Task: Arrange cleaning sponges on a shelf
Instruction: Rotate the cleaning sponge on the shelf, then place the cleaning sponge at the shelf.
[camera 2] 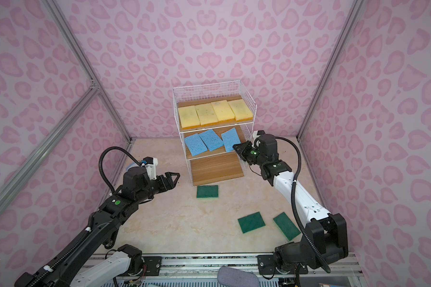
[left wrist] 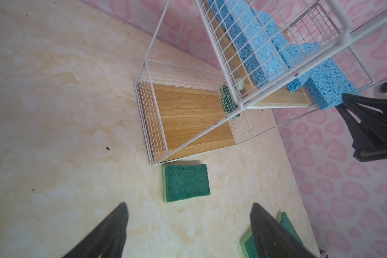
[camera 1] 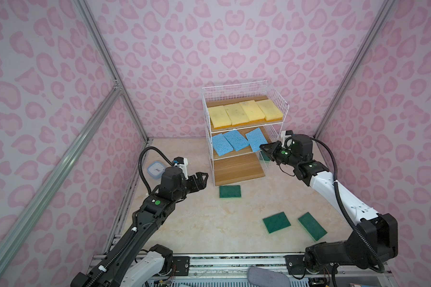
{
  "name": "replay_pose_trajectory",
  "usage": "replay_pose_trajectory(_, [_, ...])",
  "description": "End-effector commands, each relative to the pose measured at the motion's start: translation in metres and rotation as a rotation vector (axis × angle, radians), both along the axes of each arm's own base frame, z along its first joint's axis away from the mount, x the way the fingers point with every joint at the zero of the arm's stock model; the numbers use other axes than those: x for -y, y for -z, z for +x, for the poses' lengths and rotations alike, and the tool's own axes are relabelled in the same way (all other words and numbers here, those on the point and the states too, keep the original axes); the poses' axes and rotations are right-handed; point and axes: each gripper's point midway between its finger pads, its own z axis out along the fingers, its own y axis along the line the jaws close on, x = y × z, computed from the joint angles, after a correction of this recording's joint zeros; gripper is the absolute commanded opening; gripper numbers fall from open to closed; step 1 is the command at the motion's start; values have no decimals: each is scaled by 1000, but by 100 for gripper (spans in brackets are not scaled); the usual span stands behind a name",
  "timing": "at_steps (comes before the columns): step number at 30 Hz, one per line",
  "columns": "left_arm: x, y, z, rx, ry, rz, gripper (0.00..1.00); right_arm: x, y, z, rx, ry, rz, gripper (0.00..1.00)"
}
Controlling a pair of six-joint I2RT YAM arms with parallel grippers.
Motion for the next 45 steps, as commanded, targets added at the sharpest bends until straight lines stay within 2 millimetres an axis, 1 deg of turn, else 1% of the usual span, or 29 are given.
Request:
replay_pose_trajectory(1, [-2, -7, -1, 29, -3, -1, 87, -9, 0, -10, 8, -47, -14, 13])
replay_pose_trajectory(6, [-4, -5, -6, 29, -5, -6, 87, -14, 3, -20, 5, -59, -19, 13])
replay_pose_trajectory(13, [-6, -5, -9, 30, -6, -2, 87, -4, -7, -19, 20, -35, -23, 13])
replay_pose_trajectory(15, [-5, -5, -8, 30, -7, 0, 87, 0, -9, -17, 22, -26, -27, 13])
replay_pose_trajectory(17, [-5, -5, -7, 31, -8, 2, 87, 5, -6, -14, 15, -16, -34, 12])
replay_pose_trajectory(23, [-2, -5, -1, 27, -6, 1, 87, 12, -5, 2, 6, -8, -34, 12])
replay_pose_trajectory(28, [-1, -5, 3, 26, -5, 3, 87, 4, -6, 16, 9, -35, -17, 10])
replay_pose_trajectory(33, [0, -2, 5, 21, -7, 6, 87, -8, -4, 21, 9, -68, -12, 9])
replay_pose_trajectory(40, [0, -1, 4, 17, -4, 6, 87, -20, -1, 16, 4, -119, -11, 6])
replay_pose_trajectory(45, [-2, -1, 1, 18, -6, 5, 87, -27, -1, 4, 9, -167, -22, 6])
